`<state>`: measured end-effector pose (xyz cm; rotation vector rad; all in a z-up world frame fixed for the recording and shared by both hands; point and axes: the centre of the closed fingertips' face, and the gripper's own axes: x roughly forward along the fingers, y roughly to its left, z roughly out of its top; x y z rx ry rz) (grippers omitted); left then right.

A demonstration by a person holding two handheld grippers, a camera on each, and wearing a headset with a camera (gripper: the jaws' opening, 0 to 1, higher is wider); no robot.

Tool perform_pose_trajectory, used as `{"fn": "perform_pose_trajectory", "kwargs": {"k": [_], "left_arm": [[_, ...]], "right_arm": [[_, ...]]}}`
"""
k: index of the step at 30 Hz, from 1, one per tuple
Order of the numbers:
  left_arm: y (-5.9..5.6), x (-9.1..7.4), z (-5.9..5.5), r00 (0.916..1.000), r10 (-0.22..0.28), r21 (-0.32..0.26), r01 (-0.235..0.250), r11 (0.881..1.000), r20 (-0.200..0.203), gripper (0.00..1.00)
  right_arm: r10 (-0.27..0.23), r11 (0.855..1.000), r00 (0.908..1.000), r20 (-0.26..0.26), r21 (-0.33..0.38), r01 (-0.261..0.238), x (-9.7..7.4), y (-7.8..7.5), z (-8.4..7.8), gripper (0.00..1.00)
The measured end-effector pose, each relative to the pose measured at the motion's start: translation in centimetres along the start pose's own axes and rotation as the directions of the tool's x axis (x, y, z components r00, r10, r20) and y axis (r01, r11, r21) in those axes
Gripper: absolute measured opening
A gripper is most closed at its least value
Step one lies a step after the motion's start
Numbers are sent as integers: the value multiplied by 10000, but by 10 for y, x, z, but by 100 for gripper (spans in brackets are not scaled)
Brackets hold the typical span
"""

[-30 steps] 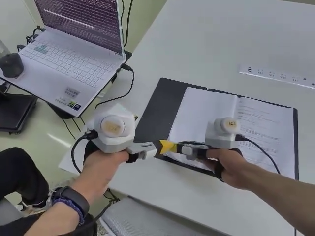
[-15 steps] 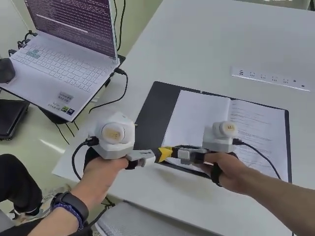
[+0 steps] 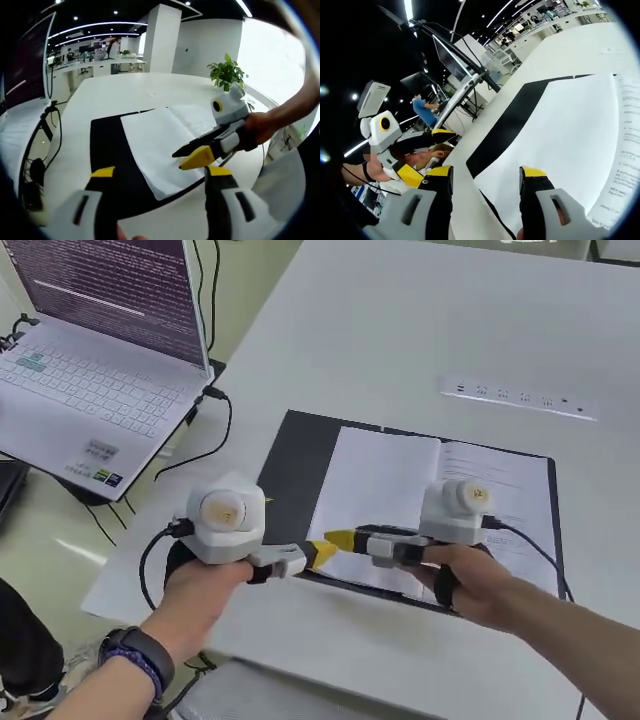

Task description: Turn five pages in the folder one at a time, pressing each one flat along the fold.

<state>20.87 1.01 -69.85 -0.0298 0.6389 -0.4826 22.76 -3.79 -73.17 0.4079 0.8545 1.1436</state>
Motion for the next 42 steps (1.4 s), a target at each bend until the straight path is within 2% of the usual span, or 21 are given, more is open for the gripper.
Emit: {"fn": "perform_pose_trajectory", "kwargs": {"k": [5,9,13,19,21,26,32,34,35,38,41,42], "left_arm": [[-4,14,-3,9995,-129,111,132,9999,-278,63],[-11,25,-8,9981,-217,244,231,9994,-580,54],[-15,39,-12,9969,-379,116,388,9992,-683,47],[-18,55,-21,9953,-545,-12,545,9985,-800,32],[-17,59,-27,9937,-505,-64,501,9987,-1000,28],[-20,63,-40,9899,-527,-317,489,9983,-1315,21],[-14,62,-59,9835,-241,-338,184,9993,-1791,12],[-11,60,-65,9795,-18,-136,-9,9999,-2012,8],[-9,60,-63,9820,156,50,-149,9999,-1880,5],[-5,61,-63,9814,285,156,-261,9995,-1900,0],[-6,61,-63,9787,454,774,-304,9965,-2000,0],[-2,61,-63,9780,554,1206,-314,9922,-2012,0]], "right_arm": [[-689,9966,9964,495,-424,710,-23,-20,19,46],[-958,9943,9926,752,-398,990,-40,-28,25,44],[-1235,9909,9887,855,-425,1274,-57,-36,23,42],[-1505,9870,9850,844,-439,1546,-72,-46,18,41],[-1558,9861,9844,815,-454,1599,-76,-49,15,41],[-1704,9843,9818,843,-315,1735,-86,-53,9,41],[-1789,9829,9810,750,-309,1816,-90,-57,3,40],[-1812,9822,9807,734,-359,1842,-91,-58,2,40],[-1819,9817,9807,721,-433,1853,-91,-59,2,41],[-1798,9816,9814,674,-534,1835,-90,-60,2,41],[-1791,9810,9821,589,-645,1827,-87,-61,2,40],[-1794,9805,9820,585,-704,1834,-87,-61,4,39]]}}
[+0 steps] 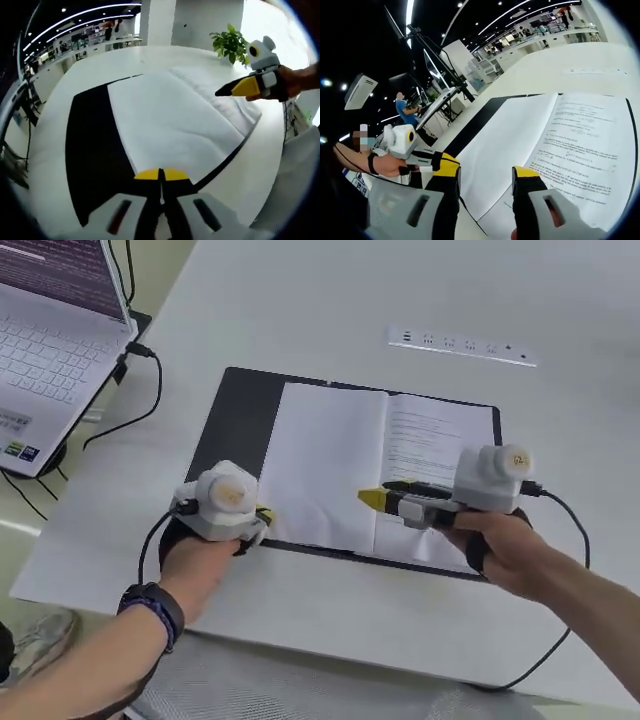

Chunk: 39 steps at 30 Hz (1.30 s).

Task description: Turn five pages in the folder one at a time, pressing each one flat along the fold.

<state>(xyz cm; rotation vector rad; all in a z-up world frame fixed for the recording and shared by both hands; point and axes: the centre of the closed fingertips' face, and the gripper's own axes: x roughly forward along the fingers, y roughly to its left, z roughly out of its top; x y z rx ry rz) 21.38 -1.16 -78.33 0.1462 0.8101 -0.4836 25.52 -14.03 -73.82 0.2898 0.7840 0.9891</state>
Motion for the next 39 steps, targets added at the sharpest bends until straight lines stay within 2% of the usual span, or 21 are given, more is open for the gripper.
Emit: {"fn": "perform_pose_trajectory", "kwargs": {"k": [2,6,9,11,15,20,22,25,27,29,35,39], "left_arm": [[0,1,-1,10000,100,232,-100,9997,4,0],[2,3,-1,9997,216,252,-218,9994,91,0],[3,4,0,9995,274,550,-280,9981,125,0],[3,5,0,9996,249,475,-255,9985,141,0],[3,7,-2,9995,228,332,-234,9992,205,0],[4,9,-3,9994,235,225,-241,9995,237,0],[4,10,-4,9994,232,178,-237,9996,253,0],[3,10,-3,9994,239,213,-245,9995,239,0],[4,10,-4,9995,227,205,-232,9995,236,0],[4,10,-4,9994,226,162,-230,9996,243,0],[4,11,-4,9997,180,197,-184,9996,192,0],[4,11,-3,9997,160,168,-163,9997,198,0]], "right_arm": [[-8,10000,10000,17,-35,8,1,-2,2,38],[-15,9999,10000,76,-130,16,2,1,7,37],[-39,9987,10000,-30,-508,37,4,-1,9,35],[-72,9971,9999,-152,-762,61,5,-4,10,33],[-91,9969,9998,-161,-782,78,6,-12,15,29],[-186,9967,9998,66,-784,191,9,-20,22,22],[-463,9891,9989,64,-1400,467,10,-26,22,15],[-408,9925,9988,286,-1145,439,14,-28,24,12],[-598,9936,9970,497,-932,643,14,-35,26,11],[-821,9915,9955,464,-973,863,16,-40,24,9],[-368,9964,9978,558,-739,409,23,-33,24,4],[-235,9965,9993,286,-798,258,30,-33,18,0]]}}
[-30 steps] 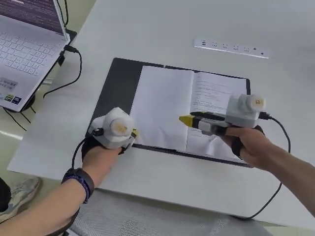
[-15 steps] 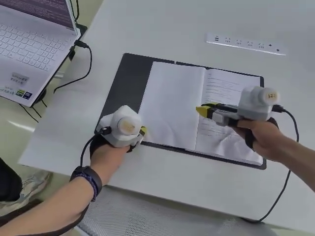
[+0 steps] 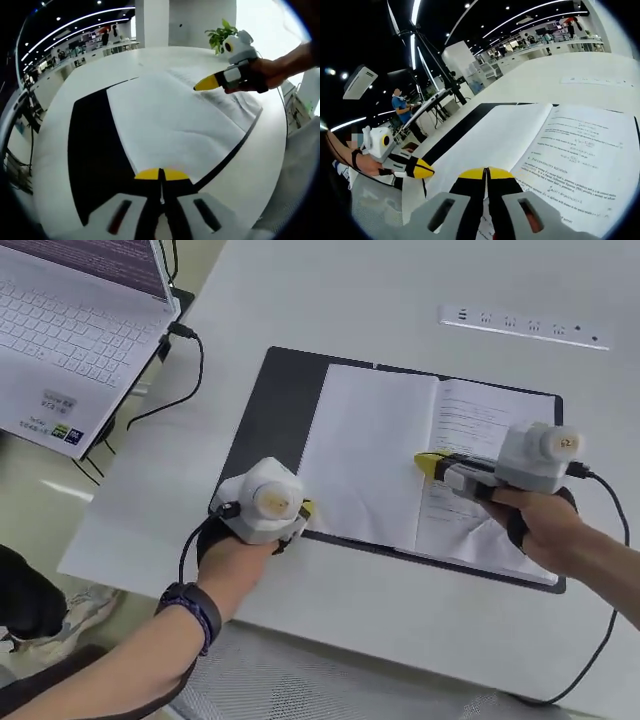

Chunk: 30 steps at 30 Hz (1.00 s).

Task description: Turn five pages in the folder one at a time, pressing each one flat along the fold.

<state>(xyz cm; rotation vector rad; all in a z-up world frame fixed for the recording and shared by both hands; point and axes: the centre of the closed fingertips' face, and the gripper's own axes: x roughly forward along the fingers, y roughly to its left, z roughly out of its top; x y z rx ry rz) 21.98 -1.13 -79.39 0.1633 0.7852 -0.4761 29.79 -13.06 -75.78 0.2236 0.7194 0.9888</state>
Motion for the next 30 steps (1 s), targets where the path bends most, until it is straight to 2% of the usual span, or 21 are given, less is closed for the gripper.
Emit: {"fn": "perform_pose_trajectory", "kwargs": {"k": [3,6,9,12,19,21,23,30], "left_arm": [[0,0,0,9999,85,-159,-84,9998,57,0],[1,1,0,9999,121,-267,-119,9996,64,0],[2,2,-1,9999,120,-342,-117,9993,60,0],[2,2,-1,9999,85,-428,-80,9991,115,0],[2,0,0,9999,32,-497,-27,9988,113,0],[2,0,0,9999,30,-500,-24,9987,118,0],[2,-1,1,9999,28,-630,-20,9980,134,0],[2,-1,1,9999,-7,-717,16,9974,137,0]], "right_arm": [[87,9999,9999,-64,103,-86,1,-2,-7,0],[184,9991,9998,108,374,-188,0,-3,-6,0],[245,9993,9996,126,292,-249,2,-4,-5,0],[279,9994,9993,252,183,-284,3,-7,-2,0],[198,9988,9974,694,435,-228,12,-16,14,0],[-32,9992,9959,907,401,-4,13,-21,19,0],[-225,9975,9941,1059,687,153,16,-29,24,0],[-535,9946,9902,1290,949,414,24,-43,36,0]]}}
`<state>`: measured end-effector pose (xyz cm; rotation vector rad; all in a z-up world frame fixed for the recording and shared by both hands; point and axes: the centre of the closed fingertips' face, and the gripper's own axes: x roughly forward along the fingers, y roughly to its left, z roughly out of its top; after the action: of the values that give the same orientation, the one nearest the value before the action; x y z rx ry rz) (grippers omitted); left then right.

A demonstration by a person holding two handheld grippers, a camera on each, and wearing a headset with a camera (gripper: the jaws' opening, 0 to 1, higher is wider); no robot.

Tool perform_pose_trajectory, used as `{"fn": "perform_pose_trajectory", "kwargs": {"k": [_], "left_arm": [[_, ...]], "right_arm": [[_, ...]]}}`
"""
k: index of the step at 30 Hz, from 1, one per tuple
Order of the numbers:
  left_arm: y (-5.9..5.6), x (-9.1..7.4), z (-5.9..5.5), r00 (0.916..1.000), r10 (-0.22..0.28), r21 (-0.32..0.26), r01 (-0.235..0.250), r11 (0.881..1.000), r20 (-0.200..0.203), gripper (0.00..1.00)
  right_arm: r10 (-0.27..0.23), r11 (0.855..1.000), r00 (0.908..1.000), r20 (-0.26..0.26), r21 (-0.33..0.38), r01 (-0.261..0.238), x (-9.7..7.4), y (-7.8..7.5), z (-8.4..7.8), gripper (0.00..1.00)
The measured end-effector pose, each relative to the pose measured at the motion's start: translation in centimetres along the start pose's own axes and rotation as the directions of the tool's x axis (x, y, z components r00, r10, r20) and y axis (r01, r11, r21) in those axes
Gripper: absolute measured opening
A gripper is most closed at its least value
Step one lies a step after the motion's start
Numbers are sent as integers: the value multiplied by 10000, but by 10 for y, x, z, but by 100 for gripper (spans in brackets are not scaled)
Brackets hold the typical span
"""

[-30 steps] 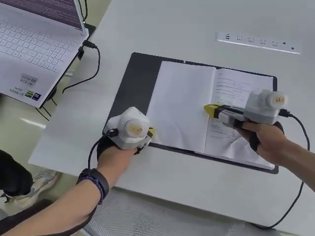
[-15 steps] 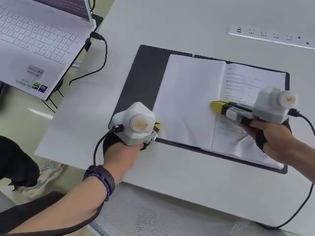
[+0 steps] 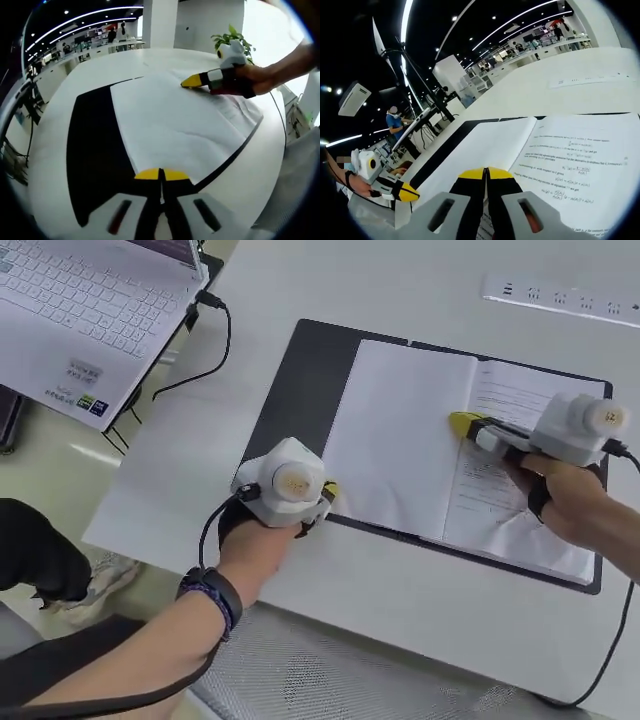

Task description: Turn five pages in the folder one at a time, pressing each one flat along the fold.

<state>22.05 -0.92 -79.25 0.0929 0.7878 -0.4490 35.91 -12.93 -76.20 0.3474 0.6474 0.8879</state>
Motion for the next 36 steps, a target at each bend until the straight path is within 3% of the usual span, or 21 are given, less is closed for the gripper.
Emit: {"fn": "perform_pose_trajectory", "kwargs": {"k": [6,15,25,31,36], "left_arm": [[0,0,0,10000,-48,-51,48,10000,19,0],[1,-1,0,10000,-87,-81,87,9999,28,0],[1,-2,0,9999,-110,-9,110,9999,20,0],[1,-2,0,9999,-148,-58,148,9999,11,0],[1,-2,0,9998,-189,-18,189,9998,-3,0]], "right_arm": [[-451,9979,9975,540,498,425,6,-13,12,0],[-1126,9922,9897,882,642,1072,16,-27,25,0],[-1506,9857,9808,1239,945,1394,24,-40,37,0],[-1742,9805,9736,1478,1177,1576,24,-39,43,0],[-1683,9824,9752,1436,1058,1539,23,-35,43,0]]}}
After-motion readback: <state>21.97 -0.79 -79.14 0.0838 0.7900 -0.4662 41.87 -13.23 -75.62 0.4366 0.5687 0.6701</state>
